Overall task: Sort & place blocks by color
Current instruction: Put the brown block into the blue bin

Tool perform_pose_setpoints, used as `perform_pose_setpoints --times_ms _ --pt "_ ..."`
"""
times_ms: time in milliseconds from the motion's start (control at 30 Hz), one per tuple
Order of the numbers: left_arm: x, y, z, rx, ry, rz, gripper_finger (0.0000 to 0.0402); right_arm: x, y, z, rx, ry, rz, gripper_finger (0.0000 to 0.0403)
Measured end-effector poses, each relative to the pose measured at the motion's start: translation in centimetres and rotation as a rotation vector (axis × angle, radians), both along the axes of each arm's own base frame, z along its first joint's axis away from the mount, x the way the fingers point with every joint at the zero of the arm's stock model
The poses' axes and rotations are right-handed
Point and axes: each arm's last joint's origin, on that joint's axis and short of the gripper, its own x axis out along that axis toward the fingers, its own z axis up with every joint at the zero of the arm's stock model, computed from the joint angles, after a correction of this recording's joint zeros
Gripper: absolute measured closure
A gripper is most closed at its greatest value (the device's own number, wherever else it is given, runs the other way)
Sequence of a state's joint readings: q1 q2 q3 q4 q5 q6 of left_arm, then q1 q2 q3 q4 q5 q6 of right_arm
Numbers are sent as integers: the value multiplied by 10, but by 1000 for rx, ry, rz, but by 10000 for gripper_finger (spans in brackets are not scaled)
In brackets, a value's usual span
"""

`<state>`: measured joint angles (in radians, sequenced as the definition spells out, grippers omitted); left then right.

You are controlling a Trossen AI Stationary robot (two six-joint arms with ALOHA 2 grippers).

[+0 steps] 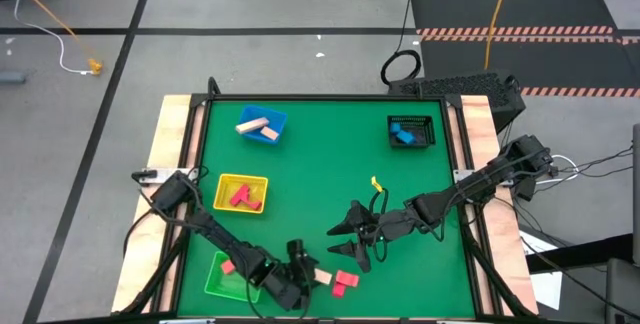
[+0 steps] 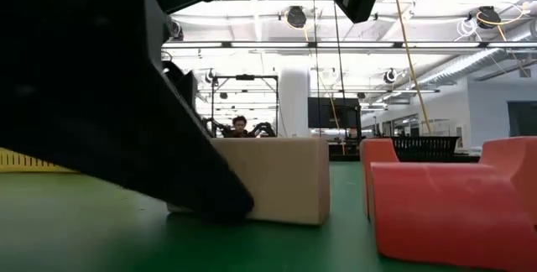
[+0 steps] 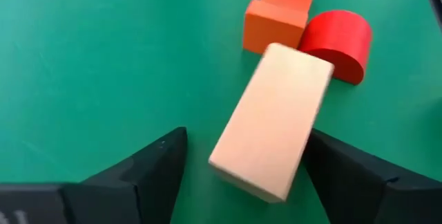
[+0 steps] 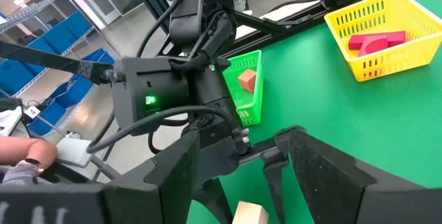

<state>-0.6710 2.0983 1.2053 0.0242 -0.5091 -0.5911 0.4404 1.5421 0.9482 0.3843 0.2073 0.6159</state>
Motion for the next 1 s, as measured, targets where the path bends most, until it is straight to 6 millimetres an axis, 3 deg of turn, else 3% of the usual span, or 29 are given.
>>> perform_pose_setpoints --times_ms 333,533,733,867,1000 --pt "5 4 6 56 -10 -93 268 0 0 0 0 0 0 188" --pt "4 21 32 21 66 -125 268 0 0 0 0 0 0 188" --pt "-6 49 74 96 107 -115 266 0 0 0 0 0 0 188" --pt "-20 74 95 183 137 -56 258 0 0 0 0 0 0 188" --pt "-39 113 107 250 184 68 265 0 0 0 1 -3 0 188"
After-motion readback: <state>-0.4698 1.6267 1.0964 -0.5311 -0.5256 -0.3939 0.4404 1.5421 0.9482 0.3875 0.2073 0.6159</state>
